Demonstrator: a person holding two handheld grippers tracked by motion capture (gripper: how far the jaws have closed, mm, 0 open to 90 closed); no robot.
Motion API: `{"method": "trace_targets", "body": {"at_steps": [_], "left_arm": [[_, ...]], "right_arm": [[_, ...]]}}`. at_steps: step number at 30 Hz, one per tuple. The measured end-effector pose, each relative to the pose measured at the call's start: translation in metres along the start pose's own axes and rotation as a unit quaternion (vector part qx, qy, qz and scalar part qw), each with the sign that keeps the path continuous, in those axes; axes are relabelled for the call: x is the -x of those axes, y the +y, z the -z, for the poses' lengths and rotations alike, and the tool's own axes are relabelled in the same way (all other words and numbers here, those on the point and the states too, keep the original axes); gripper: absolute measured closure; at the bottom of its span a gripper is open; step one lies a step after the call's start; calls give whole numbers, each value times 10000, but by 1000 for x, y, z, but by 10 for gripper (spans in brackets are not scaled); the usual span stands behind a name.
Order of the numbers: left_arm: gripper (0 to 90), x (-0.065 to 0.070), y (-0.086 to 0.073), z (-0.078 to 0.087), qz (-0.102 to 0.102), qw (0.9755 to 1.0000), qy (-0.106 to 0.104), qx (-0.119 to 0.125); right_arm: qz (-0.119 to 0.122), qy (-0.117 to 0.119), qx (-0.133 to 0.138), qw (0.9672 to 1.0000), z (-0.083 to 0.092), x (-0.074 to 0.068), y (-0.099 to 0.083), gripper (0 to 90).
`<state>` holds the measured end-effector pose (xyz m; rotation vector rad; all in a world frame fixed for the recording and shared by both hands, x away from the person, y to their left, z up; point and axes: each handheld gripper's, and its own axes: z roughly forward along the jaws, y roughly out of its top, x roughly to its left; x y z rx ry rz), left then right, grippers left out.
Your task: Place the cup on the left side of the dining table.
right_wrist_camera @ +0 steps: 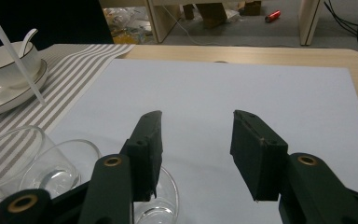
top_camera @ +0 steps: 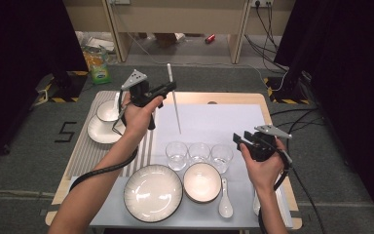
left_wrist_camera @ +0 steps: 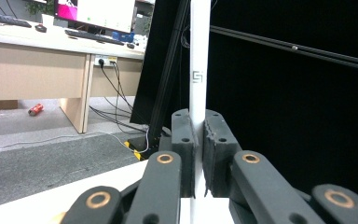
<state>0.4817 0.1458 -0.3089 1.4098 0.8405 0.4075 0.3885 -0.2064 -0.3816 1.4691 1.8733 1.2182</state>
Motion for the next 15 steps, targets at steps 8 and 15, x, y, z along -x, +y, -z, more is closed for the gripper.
{"method": "trace_targets", "body": {"at_steps": [8, 15], "left_arm": [[839, -2, 1, 4, 13, 10000, 33, 26], [839, -4, 2, 7, 19, 10000, 58, 43]], "right_arm": [[-58, -37, 48, 10000, 4, 5, 0, 533], [-67, -46, 81, 9999, 6, 6, 0, 533]]}}
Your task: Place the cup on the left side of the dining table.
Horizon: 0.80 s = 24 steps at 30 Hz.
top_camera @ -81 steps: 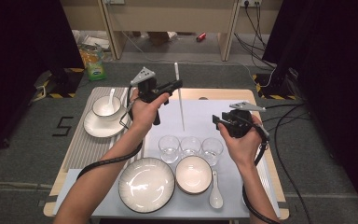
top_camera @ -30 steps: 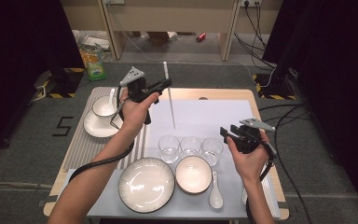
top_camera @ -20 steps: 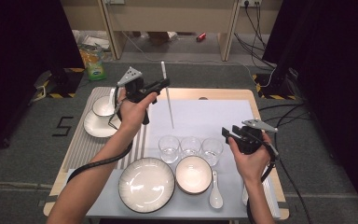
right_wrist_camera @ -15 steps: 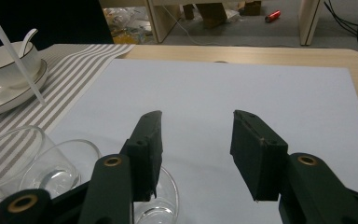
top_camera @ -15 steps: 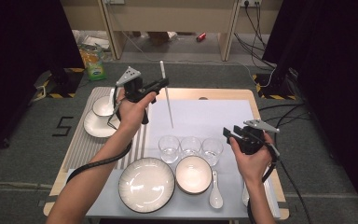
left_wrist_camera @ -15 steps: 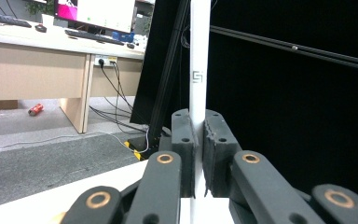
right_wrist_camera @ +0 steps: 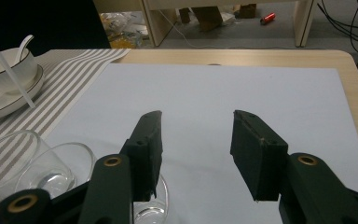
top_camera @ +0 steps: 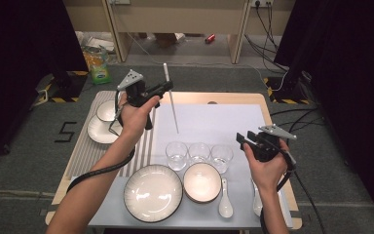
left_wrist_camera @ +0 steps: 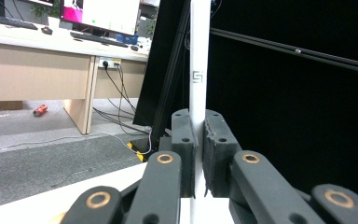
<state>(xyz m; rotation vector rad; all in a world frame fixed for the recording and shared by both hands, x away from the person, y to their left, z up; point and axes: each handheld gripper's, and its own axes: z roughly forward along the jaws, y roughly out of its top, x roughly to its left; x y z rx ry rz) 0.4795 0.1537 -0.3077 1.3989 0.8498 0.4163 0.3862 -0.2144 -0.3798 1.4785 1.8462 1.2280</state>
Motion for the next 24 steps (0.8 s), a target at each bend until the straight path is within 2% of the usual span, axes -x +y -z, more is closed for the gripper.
{"method": "trace_targets", "body": {"at_steps": [24], "left_arm": [[839, -6, 0, 10, -22, 9999, 99, 48]], "right_arm": [[-15, 24, 21, 10000, 0, 0, 0, 523]]}}
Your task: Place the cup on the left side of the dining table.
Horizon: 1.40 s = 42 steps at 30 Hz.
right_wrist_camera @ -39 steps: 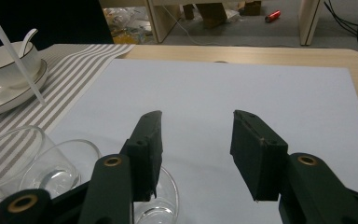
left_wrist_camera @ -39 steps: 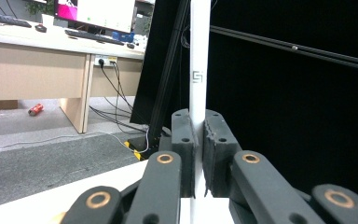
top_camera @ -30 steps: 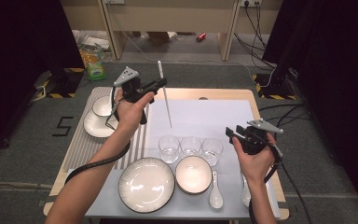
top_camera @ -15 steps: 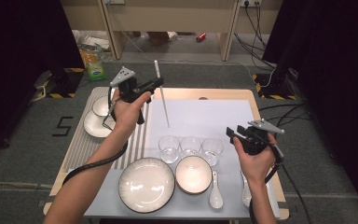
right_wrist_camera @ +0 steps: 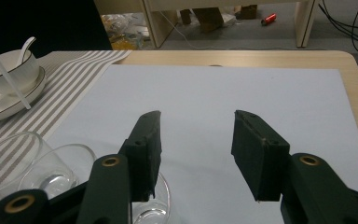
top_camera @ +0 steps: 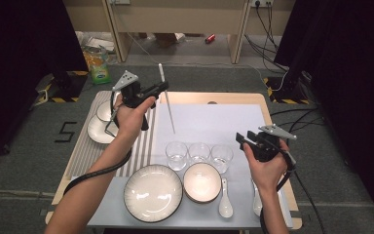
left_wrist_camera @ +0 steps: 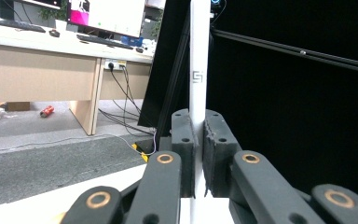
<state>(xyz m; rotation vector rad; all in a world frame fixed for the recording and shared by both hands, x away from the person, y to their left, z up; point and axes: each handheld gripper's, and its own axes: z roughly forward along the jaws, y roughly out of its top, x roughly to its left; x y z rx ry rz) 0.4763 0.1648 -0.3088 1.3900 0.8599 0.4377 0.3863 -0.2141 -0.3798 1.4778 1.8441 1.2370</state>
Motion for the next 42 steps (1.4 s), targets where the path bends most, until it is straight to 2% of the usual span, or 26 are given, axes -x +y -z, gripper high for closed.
{"method": "trace_targets", "body": {"at_steps": [42], "left_arm": [[839, -8, -3, 12, 18, 9999, 114, 50]], "right_arm": [[24, -5, -31, 10000, -2, -1, -1, 523]]}}
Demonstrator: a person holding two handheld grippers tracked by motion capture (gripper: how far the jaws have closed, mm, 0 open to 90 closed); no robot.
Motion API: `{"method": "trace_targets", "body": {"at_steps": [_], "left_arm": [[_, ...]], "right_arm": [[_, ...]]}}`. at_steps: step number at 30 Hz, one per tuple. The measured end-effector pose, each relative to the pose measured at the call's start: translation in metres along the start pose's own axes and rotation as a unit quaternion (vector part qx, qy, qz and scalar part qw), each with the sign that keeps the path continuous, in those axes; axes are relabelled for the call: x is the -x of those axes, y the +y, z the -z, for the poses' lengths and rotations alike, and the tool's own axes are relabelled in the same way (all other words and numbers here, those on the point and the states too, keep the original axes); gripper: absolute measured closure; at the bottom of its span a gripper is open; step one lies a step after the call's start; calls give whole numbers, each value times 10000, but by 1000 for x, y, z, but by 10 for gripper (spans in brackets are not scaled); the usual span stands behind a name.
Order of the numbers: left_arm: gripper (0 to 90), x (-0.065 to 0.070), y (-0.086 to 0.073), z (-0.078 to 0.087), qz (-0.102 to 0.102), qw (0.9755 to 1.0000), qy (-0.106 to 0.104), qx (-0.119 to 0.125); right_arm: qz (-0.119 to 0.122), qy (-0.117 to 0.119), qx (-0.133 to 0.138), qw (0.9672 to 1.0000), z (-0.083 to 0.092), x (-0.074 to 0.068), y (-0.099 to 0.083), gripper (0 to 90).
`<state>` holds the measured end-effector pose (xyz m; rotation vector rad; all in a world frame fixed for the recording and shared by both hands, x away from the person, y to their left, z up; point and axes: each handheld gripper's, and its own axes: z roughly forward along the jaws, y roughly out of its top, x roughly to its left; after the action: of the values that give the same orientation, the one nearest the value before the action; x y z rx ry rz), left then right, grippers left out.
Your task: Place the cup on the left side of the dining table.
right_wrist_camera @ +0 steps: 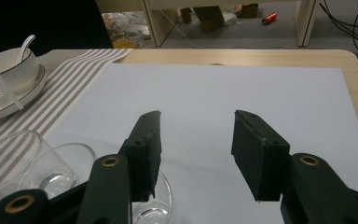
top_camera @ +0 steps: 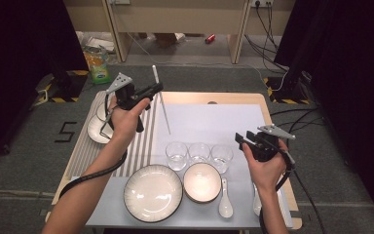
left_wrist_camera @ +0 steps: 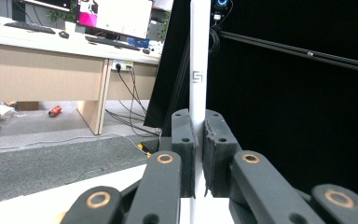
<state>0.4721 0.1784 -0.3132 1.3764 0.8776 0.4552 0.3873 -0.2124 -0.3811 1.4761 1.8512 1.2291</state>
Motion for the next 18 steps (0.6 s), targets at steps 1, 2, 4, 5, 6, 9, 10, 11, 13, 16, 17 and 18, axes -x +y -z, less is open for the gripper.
{"method": "trace_targets", "body": {"at_steps": [1, 2, 4, 5, 6, 9, 10, 11, 13, 16, 17, 18], "left_arm": [[839, 0, 0, 0, -4, 10000, 2, 1], [839, 0, 0, 1, -4, 10000, 4, 3], [839, -1, 0, 1, -5, 10000, 6, 1], [839, -1, -1, 2, 10, 10000, 17, 2], [839, -1, -1, 2, 9, 10000, 20, 0], [839, -2, -1, 3, 23, 10000, 24, 5], [839, -3, -1, 3, 35, 10000, 27, 26], [839, -3, -2, 3, 38, 10000, 31, 25], [839, -4, -2, 4, 29, 10000, 46, 1], [839, -6, -2, 5, 35, 10000, 56, 11], [839, -6, -2, 5, 40, 10000, 56, 18], [839, -6, -2, 5, 40, 10000, 56, 18]], "right_arm": [[1, 4, -1, 10000, 0, 0, 0, 523], [-5, 13, 0, 10000, 0, 0, 0, 523], [-11, 18, 9, 10000, 0, 0, 0, 523], [-11, 18, 9, 10000, 0, 0, 0, 523], [-3, 18, 10, 10000, 0, 0, 0, 523], [-7, 0, 3, 10000, 0, 0, 0, 523], [-20, -6, -3, 10000, 0, 0, 0, 523], [-14, 8, 6, 10000, 0, 0, 0, 523], [-7, -5, 4, 10000, 0, 0, 0, 523], [-4, 7, -3, 10000, 0, 0, -1, 524], [-6, 9, -9, 10000, -1, 0, 0, 523], [4, 19, -4, 10000, -1, 0, 0, 524]]}}
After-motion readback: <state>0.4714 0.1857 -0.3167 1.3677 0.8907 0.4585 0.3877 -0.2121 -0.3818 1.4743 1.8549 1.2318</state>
